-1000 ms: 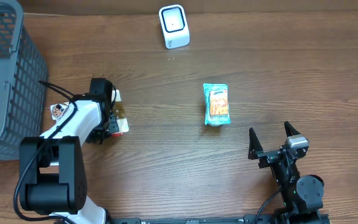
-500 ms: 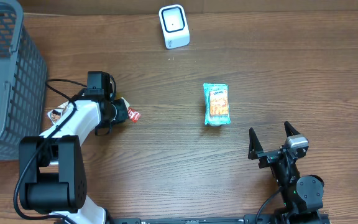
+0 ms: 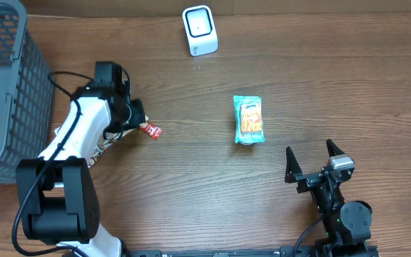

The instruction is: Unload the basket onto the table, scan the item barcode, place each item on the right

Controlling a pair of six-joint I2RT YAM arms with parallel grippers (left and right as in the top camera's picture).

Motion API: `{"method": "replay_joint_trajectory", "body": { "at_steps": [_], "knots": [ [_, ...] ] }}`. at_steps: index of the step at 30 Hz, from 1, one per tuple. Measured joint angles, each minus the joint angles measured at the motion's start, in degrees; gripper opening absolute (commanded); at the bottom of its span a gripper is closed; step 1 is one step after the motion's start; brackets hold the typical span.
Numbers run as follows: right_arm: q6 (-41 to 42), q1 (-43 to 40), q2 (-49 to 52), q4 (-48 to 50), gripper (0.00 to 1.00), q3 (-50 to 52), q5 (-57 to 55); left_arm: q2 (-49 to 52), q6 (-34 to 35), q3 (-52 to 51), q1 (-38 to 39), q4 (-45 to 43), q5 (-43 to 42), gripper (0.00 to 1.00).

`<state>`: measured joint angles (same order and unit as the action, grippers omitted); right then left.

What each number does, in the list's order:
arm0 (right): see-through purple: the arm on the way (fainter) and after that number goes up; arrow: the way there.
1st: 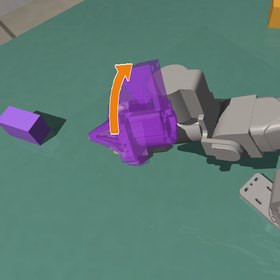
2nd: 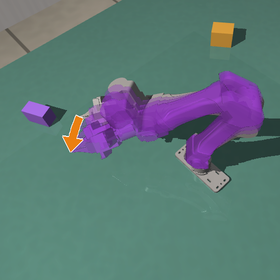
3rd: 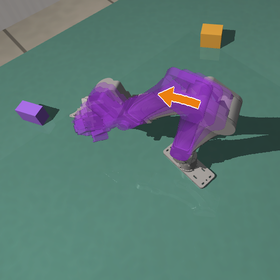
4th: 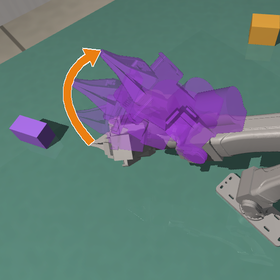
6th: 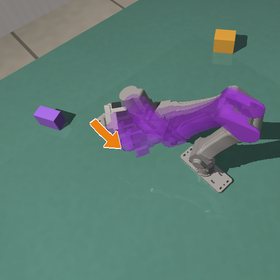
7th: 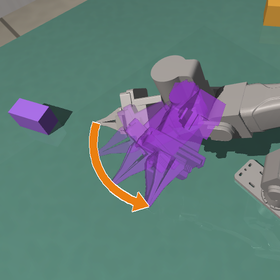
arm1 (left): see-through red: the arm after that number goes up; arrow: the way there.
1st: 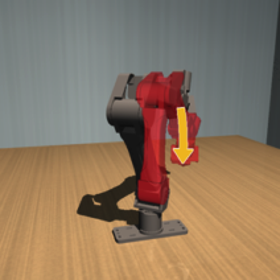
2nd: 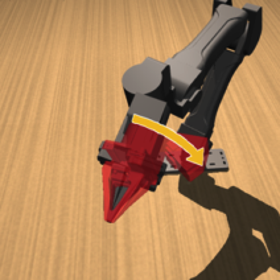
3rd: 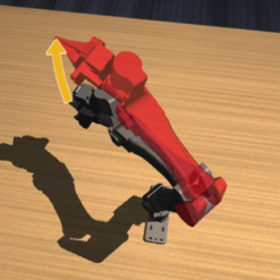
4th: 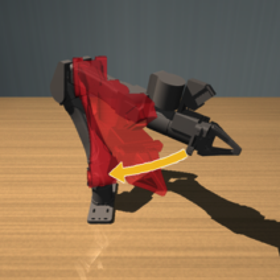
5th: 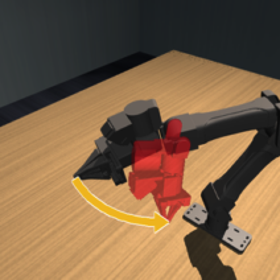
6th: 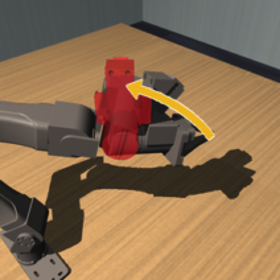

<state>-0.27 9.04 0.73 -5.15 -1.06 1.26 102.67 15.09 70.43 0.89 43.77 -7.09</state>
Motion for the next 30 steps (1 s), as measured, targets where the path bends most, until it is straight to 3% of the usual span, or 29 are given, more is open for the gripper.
{"method": "replay_joint_trajectory", "body": {
  "at_steps": [3,18,30],
  "knots": [
    [0.02,0.0,0.0,0.0,1.0,0.0,0.0,0.0,1.03,0.15,0.0,0.92,0.0,0.26],
    [0.02,0.0,0.0,-0.04,1.0,0.0,0.0,2.91,8.68,-3.23,4.98,-3.41,0.02,0.17],
    [0.02,0.0,0.0,0.0,1.0,0.0,0.0,2.99,13.31,-3.23,8.85,-3.52,5.6,0.24]
  ]
}}
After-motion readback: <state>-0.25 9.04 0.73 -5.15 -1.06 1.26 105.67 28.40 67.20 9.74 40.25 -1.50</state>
